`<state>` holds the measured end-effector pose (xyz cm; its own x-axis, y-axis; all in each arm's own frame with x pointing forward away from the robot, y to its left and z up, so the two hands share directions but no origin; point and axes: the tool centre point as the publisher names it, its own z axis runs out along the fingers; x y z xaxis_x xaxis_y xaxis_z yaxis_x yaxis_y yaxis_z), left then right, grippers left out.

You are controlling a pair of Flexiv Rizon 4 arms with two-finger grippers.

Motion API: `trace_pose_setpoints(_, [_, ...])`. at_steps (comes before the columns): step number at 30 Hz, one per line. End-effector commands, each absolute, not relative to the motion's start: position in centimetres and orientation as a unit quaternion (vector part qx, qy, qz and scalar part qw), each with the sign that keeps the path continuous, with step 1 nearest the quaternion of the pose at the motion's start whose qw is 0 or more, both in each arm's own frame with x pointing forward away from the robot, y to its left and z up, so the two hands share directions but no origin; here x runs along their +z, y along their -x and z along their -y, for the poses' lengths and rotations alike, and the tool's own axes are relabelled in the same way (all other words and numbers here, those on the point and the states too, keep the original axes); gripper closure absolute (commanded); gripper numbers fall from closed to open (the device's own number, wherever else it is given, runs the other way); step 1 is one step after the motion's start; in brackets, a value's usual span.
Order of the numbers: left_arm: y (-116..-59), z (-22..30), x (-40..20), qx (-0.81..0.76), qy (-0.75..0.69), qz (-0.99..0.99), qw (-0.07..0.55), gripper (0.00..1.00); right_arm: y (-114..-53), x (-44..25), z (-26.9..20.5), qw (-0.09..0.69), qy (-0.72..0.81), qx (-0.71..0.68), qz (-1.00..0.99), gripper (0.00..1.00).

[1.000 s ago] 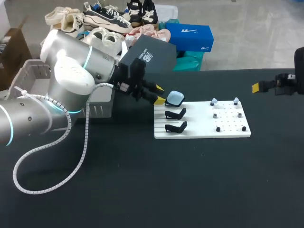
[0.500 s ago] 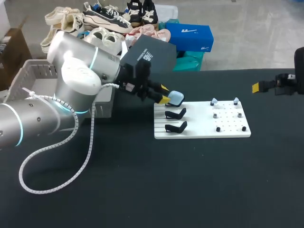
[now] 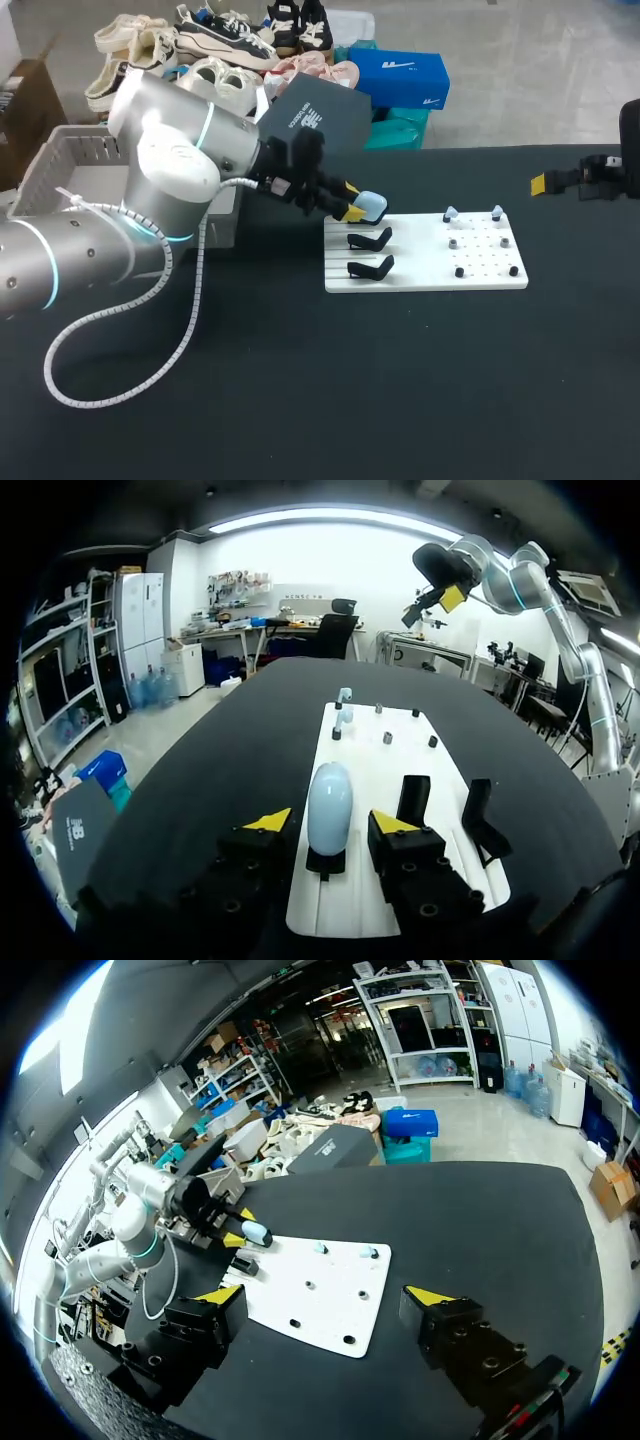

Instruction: Pick up each earbud case from the left stands, insert the matching earbuds, close the lid, and place the case in the box.

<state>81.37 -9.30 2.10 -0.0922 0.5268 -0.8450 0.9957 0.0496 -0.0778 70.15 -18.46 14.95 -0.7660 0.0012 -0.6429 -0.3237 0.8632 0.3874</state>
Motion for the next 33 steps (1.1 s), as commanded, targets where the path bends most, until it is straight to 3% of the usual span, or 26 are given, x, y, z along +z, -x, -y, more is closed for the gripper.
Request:
trace_pose_setpoints(1, [-81.8, 9.61, 1.81, -0.36, -0.588, -0.647, 0.327, 0.52, -70.18, 14.96, 18.51, 0.329, 0.09, 0.246, -0.907, 0.0])
trace_pose_setpoints(21, [-81.9, 10.05, 1.49, -0.363, -0.586, -0.646, 0.328, 0.55, -70.18, 14.96, 18.51, 0.329, 0.09, 0.246, -0.907, 0.0])
trace_pose_setpoints(27, [-81.86, 10.05, 1.43, -0.363, -0.586, -0.646, 0.328, 0.72, -70.18, 14.96, 18.51, 0.329, 0.09, 0.246, -0.907, 0.0])
trace_pose_setpoints(29, [-81.84, 10.02, 1.39, -0.363, -0.586, -0.645, 0.33, 1.0, -70.18, 14.96, 18.51, 0.329, 0.09, 0.246, -0.907, 0.0])
trace_pose_setpoints(33, [-81.77, 9.71, 1.51, -0.365, -0.584, -0.642, 0.337, 1.0, -70.18, 14.96, 18.51, 0.329, 0.09, 0.246, -0.907, 0.0])
